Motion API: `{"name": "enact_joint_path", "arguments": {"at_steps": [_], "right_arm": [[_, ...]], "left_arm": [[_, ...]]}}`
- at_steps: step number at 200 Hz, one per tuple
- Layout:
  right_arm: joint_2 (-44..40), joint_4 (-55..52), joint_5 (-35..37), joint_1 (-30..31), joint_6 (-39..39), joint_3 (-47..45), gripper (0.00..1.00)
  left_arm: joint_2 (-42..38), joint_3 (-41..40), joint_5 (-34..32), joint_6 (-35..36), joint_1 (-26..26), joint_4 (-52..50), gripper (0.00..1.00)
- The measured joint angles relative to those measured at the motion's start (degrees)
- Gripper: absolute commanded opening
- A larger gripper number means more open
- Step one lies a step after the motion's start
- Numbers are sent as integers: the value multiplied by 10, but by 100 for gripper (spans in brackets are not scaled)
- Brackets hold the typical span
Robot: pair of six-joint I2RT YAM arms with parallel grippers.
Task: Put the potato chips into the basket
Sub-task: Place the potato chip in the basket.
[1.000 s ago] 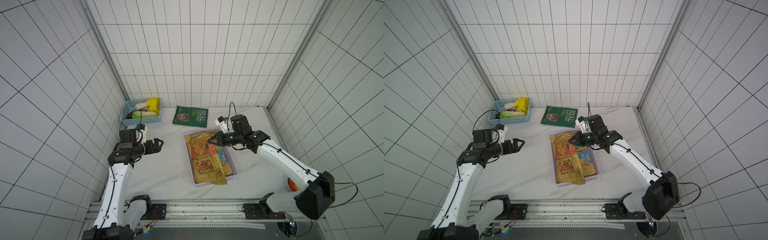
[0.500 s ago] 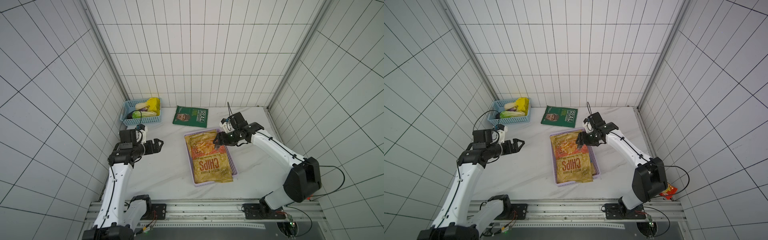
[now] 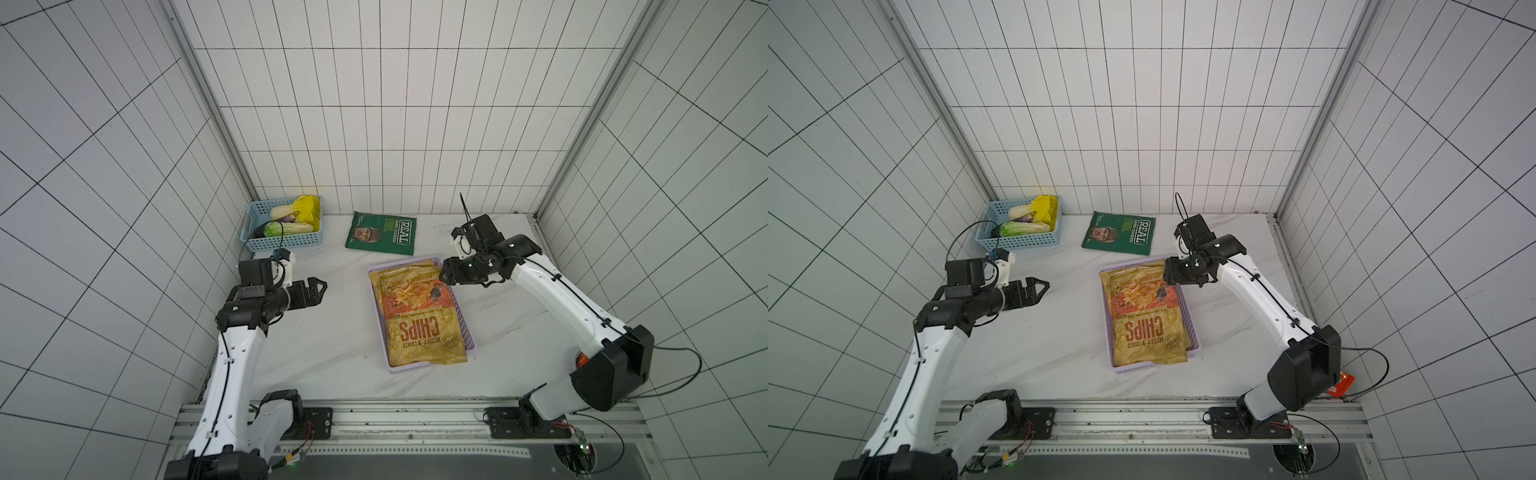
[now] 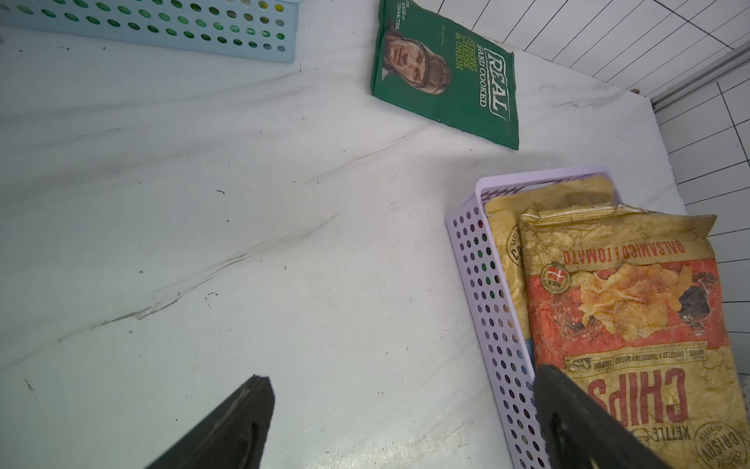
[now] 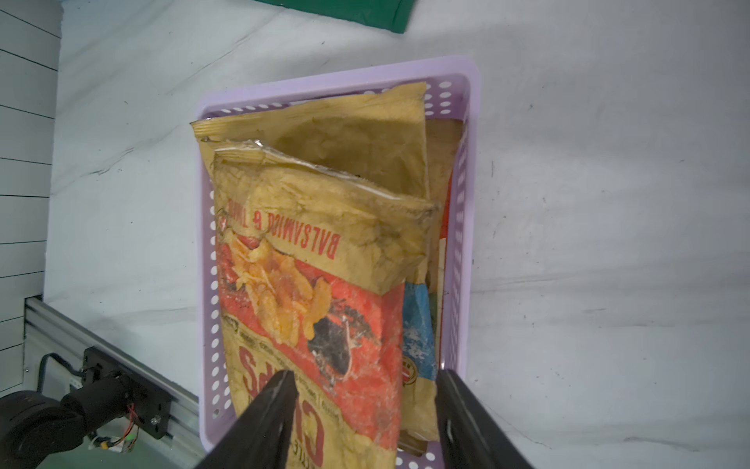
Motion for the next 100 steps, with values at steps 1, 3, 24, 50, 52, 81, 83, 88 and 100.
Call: {"name": "enact_joint_path", "arguments": {"at_steps": [1,3,24,50,52,81,83,88,100], "right_arm": [[-1,0,0,1,0,0,57],[-3,0,-2,4,1,-2,56],[-24,9,-27,26,12,-21,57],[-16,21,-33,30,18,-34,57],[-13,22,-33,30,19,-35,57],[54,46,-24,25,19,-35,57],[59,48,-23,25,19,-35,57],[71,54,-19,25,18,-35,57],[103,66,-9,25,16,-35,57]], "left_arm": [[0,0,0,0,0,0,98],[0,0,0,0,0,0,98],[0,0,0,0,0,0,98],[0,0,0,0,0,0,98],[0,0,0,0,0,0,98],[0,0,0,0,0,0,98],[0,0,0,0,0,0,98],[0,0,0,0,0,0,98],[0,0,0,0,0,0,98]]}}
